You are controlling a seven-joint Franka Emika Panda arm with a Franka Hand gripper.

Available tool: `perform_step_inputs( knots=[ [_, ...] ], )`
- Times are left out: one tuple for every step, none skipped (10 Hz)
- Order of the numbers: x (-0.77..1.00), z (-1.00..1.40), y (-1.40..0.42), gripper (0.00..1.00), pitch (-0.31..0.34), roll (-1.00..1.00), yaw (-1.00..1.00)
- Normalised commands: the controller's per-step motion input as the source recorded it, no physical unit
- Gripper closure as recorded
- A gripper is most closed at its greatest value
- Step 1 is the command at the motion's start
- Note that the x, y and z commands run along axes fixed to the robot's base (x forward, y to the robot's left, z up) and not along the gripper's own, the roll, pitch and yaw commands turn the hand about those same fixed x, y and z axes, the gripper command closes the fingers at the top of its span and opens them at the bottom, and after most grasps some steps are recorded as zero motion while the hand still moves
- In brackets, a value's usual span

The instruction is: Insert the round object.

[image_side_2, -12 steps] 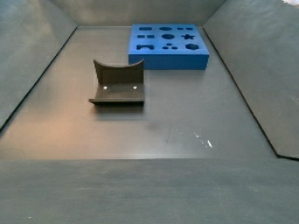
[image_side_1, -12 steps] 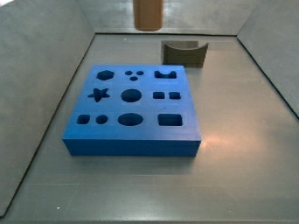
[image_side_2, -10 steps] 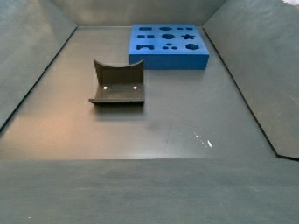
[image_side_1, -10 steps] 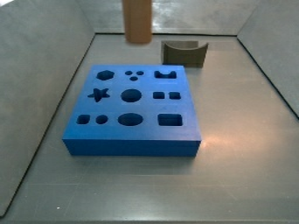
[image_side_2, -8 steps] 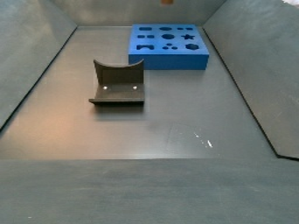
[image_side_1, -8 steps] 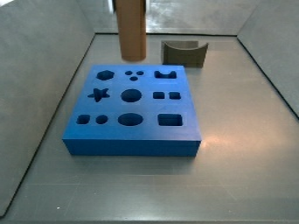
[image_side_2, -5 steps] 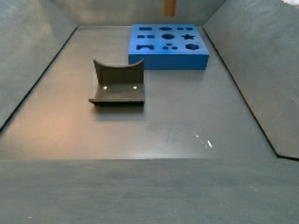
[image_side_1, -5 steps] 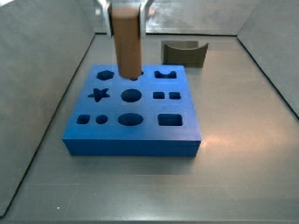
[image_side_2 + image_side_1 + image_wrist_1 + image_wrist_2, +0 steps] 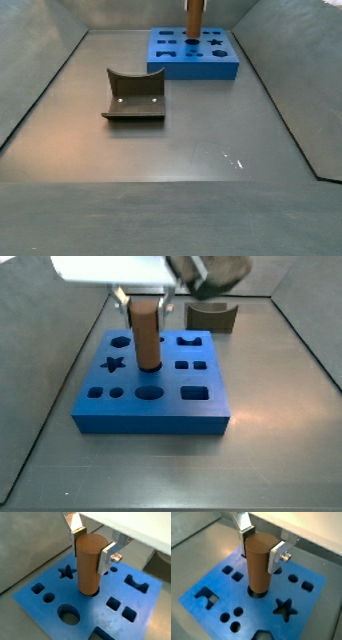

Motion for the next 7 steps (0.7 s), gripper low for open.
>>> perform_step_inputs(
  knots=[
    [0.00,-0.35,0.10,1.00,0.000,0.00,-0.07],
    [0.00,-0.35,0.05,1.00,0.000,-0.06,-0.08],
    [0.05,-0.41,0.00,1.00,-0.043,-0.19,-0.14],
    [0.11,-0.42,0.00,1.00,-0.059,-0.18,-0.19],
    [0.02,-0.37,0.00,1.00,-0.036,-0.11,-0.15],
    [0.00,-0.32,0.00,1.00,-0.020,-0.08,-0.11],
    [0.00,-0.30,0.01,1.00,-0.013,-0.06,-0.11]
  ],
)
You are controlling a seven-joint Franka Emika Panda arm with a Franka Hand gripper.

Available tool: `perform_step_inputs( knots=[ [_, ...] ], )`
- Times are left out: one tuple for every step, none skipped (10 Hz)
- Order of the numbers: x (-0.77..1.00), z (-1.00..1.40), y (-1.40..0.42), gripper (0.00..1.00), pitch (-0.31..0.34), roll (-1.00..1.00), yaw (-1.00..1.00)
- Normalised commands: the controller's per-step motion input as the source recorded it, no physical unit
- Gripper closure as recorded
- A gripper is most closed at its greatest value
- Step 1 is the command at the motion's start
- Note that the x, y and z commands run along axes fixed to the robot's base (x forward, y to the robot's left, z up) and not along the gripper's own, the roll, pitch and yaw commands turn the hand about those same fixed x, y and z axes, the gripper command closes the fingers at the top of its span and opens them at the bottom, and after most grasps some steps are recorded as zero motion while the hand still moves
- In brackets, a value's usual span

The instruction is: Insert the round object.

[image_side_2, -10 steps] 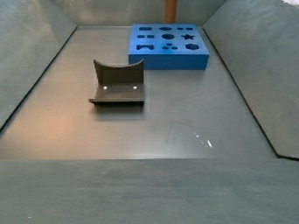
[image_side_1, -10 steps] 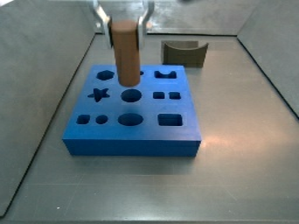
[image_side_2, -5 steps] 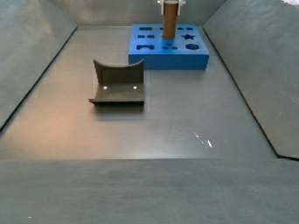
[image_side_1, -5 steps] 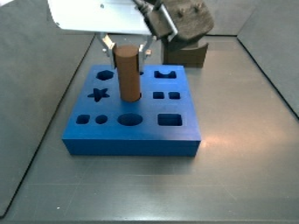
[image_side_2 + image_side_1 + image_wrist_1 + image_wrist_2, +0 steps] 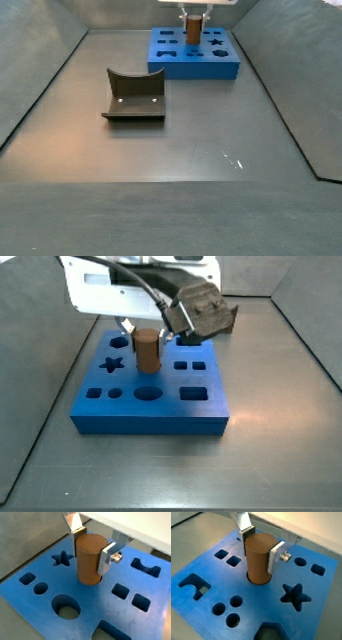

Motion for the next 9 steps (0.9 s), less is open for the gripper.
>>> perform_step_inputs(
  knots=[
    [0.00,-0.26,0.03,1.00,-0.016,-0.05,-0.10],
    [0.00,-0.23,0.04,1.00,0.000,-0.04,-0.09],
    [0.00,-0.25,0.10,1.00,0.000,-0.04,-0.09],
    [0.00,-0.26,0.09,1.00,0.000,-0.05,-0.09],
    [0.00,-0.26,0.09,1.00,-0.004,-0.05,-0.09],
    [-0.02,-0.27,0.09,1.00,-0.026,-0.06,-0.09],
    [0.00,-0.17,0.09,1.00,-0.041,-0.12,0.00],
    [0.00,0.00,0.00,1.00,0.000,-0.01,0.00],
    [0.00,0.00,0.00,1.00,0.000,0.00,0.00]
  ],
)
